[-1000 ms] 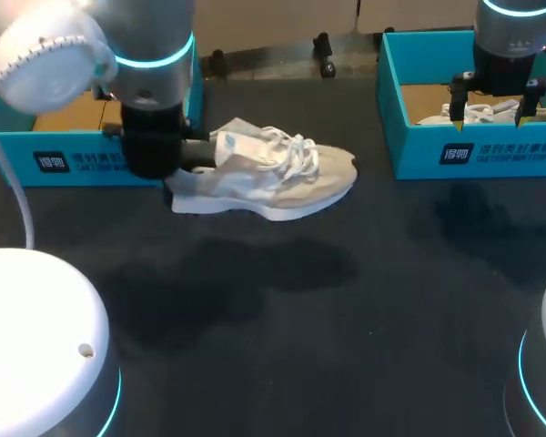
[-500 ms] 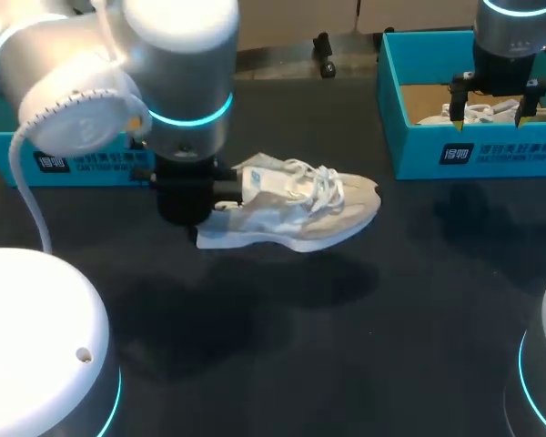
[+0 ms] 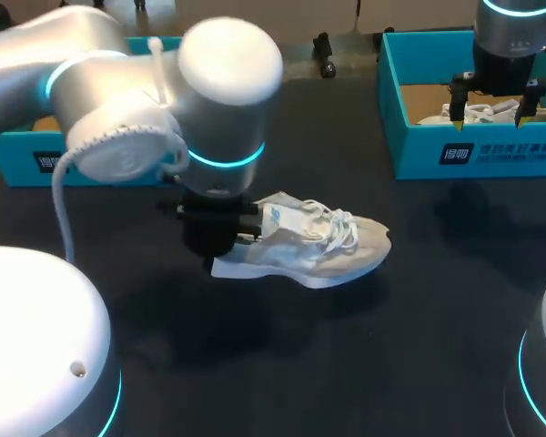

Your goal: Take the shoe out of the shoebox, open the shoe tongue, remove and reinsert the insole, then place the shoe into the shoebox

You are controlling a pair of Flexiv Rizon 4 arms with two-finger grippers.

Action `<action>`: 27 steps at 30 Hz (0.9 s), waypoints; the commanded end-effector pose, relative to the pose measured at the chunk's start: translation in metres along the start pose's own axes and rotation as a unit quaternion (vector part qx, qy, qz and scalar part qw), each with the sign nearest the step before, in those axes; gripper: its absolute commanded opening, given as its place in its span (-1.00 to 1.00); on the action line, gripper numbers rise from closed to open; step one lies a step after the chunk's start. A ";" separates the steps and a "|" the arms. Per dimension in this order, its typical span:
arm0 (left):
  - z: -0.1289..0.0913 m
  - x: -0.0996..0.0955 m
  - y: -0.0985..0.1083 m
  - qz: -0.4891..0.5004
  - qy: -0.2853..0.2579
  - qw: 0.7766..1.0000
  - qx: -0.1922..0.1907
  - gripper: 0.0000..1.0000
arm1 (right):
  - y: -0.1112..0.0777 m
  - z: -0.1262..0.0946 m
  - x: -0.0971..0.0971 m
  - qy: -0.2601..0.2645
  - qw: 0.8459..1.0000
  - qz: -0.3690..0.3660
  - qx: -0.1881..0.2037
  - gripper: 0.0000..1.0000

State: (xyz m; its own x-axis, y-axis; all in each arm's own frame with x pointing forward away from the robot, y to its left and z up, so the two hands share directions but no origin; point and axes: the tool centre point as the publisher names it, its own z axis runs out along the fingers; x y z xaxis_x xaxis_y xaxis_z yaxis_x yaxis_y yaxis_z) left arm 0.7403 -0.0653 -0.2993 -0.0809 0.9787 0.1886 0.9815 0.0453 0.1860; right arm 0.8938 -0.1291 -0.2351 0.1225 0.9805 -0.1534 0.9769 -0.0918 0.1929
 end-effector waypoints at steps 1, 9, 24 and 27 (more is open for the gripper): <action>0.021 -0.024 0.004 -0.007 0.020 1.000 0.003 -1.00 | -0.001 0.000 0.000 0.001 1.000 0.000 -0.001 1.00; 0.046 -0.031 0.005 -0.022 0.026 0.999 0.009 -1.00 | -0.001 0.000 0.000 0.001 1.000 0.000 -0.001 1.00; 0.084 -0.034 0.004 -0.021 0.033 0.998 0.043 -1.00 | -0.001 0.000 0.000 0.001 1.000 0.000 -0.001 1.00; 0.087 -0.035 0.004 -0.022 0.038 0.998 0.045 -0.93 | -0.001 0.000 0.000 0.001 1.000 0.000 -0.001 1.00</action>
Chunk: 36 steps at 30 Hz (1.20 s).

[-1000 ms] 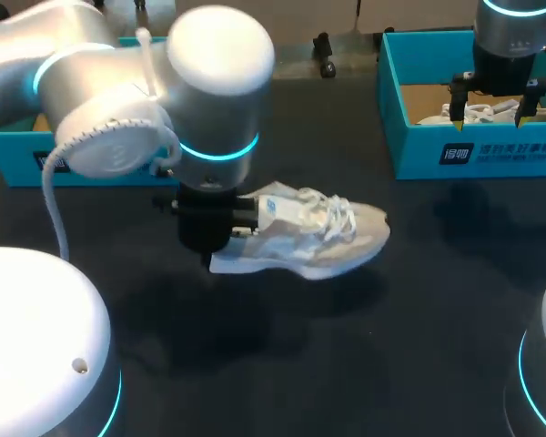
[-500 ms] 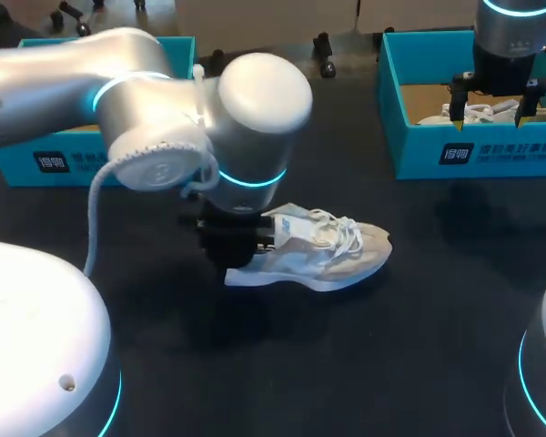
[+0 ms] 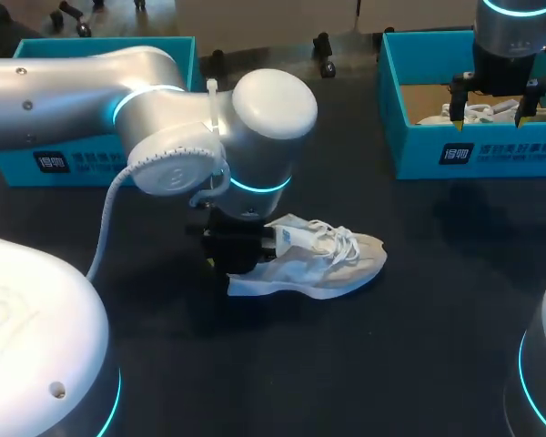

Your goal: Take the shoe out of the shoebox, open the shoe tongue, remove and reinsert the insole, then place the shoe into the shoebox

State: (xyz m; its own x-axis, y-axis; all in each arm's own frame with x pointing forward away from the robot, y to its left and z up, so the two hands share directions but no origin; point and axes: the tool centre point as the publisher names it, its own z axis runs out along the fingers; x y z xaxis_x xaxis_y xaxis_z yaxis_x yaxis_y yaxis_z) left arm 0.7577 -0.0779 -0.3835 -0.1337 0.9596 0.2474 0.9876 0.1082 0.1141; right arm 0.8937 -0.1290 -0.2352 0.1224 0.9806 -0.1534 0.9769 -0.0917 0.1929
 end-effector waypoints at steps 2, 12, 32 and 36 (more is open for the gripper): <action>0.005 -0.005 0.004 0.003 0.006 1.000 0.004 -0.25 | -0.001 0.000 0.000 0.001 1.000 0.000 -0.001 1.00; -0.006 0.006 0.001 0.018 -0.006 1.000 0.022 1.00 | -0.001 0.000 0.000 0.001 1.000 0.000 -0.001 1.00; -0.082 0.039 0.001 -0.068 -0.117 0.988 0.068 1.00 | -0.001 0.000 0.000 0.001 1.000 0.000 -0.001 1.00; -0.092 0.050 0.000 -0.095 -0.141 0.982 0.079 1.00 | -0.001 0.000 0.000 0.001 1.000 0.000 -0.001 1.00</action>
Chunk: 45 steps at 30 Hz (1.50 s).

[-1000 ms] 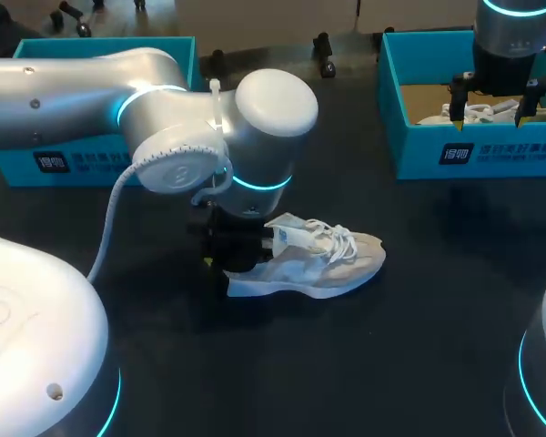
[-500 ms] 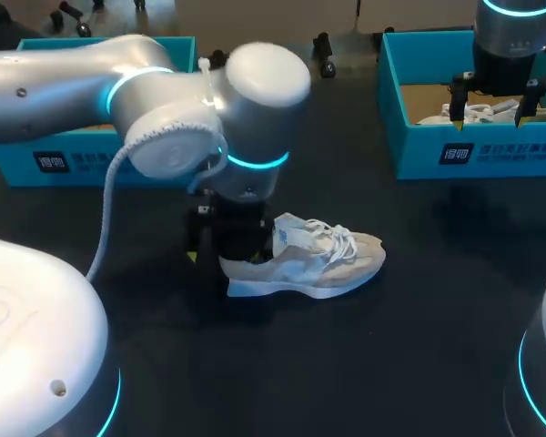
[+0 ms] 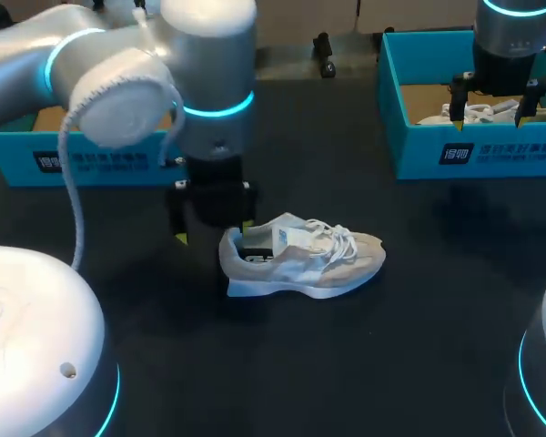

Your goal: Take the shoe out of the shoebox, open the shoe tongue, remove and reinsert the insole, then place the shoe into the shoebox

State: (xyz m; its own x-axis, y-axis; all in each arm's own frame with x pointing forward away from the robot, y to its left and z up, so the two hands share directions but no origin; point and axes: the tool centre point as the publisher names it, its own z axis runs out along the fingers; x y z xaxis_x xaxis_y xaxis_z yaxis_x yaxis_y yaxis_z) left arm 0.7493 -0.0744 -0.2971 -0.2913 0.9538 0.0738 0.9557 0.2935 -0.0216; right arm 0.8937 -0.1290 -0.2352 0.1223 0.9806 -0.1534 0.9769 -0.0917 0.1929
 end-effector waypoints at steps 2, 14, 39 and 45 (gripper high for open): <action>-0.019 0.029 -0.001 -0.023 -0.071 0.997 0.004 1.00 | -0.001 0.001 0.000 0.001 1.000 0.000 -0.001 1.00; -0.039 0.072 0.022 -0.149 -0.120 0.980 0.052 1.00 | -0.001 0.001 0.000 0.001 1.000 0.000 -0.001 1.00; -0.046 0.089 0.042 -0.181 -0.136 0.972 0.068 1.00 | -0.001 0.001 0.000 0.001 1.000 0.000 -0.001 1.00; -0.046 0.089 0.042 -0.181 -0.136 0.972 0.068 1.00 | -0.001 0.001 0.000 0.001 1.000 0.000 -0.001 1.00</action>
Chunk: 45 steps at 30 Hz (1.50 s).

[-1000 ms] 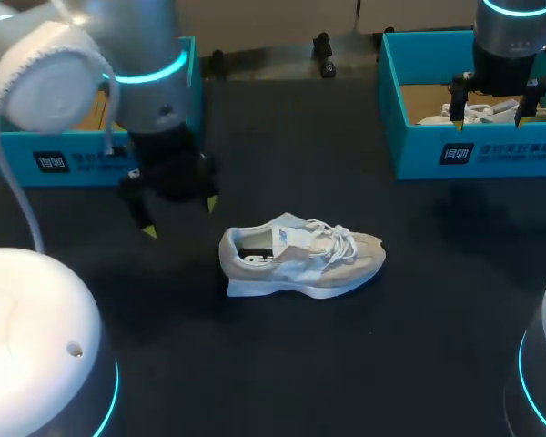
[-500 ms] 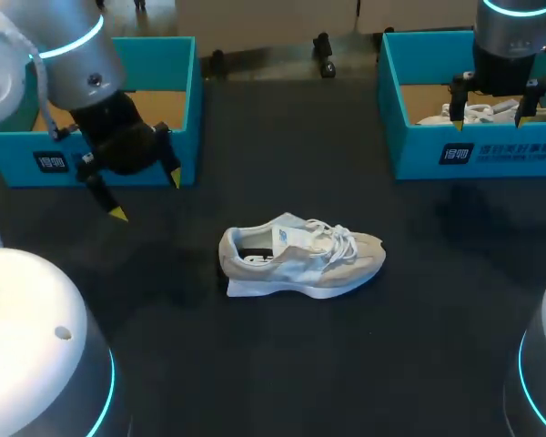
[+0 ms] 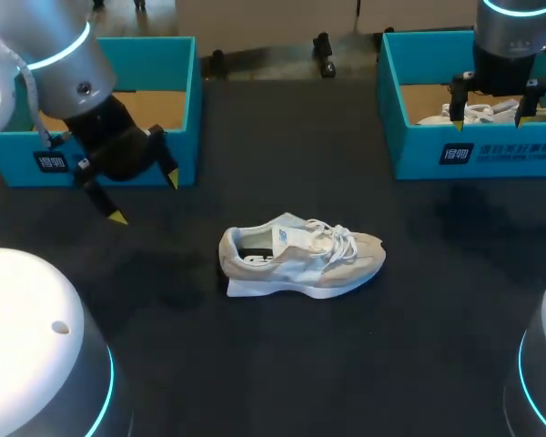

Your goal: Take the shoe out of the shoebox, open the shoe tongue, remove and reinsert the insole, then place the shoe into the shoebox

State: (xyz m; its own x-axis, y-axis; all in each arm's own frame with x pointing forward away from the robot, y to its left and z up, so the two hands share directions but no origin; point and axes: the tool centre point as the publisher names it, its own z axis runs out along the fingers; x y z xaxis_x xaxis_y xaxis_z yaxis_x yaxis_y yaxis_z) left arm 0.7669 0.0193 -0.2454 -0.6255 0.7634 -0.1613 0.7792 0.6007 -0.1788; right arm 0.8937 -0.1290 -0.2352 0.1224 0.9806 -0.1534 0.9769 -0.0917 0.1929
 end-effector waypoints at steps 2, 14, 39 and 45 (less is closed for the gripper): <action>0.000 0.001 -0.002 -0.018 -0.001 1.000 0.015 1.00 | -0.001 0.001 0.000 0.001 1.000 0.000 -0.001 1.00; 0.017 0.002 -0.009 -0.210 -0.006 0.965 0.161 1.00 | -0.001 0.001 0.000 0.001 1.000 0.000 -0.001 1.00; 0.077 -0.009 -0.002 -0.387 -0.095 0.869 0.293 1.00 | -0.001 0.001 0.000 0.001 1.000 0.000 -0.001 1.00; 0.088 -0.011 0.002 -0.418 -0.130 0.838 0.327 1.00 | -0.001 0.001 0.000 0.001 1.000 0.000 -0.001 1.00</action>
State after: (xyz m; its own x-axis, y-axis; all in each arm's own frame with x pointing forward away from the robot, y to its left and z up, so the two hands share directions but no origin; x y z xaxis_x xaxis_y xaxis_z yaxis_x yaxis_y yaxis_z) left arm 0.7778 -0.0088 -0.3201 -0.9941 0.0431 0.0995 -0.0506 0.6271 -0.7773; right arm 0.8937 -0.1290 -0.2351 0.1224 0.9806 -0.1534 0.9769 -0.0918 0.1929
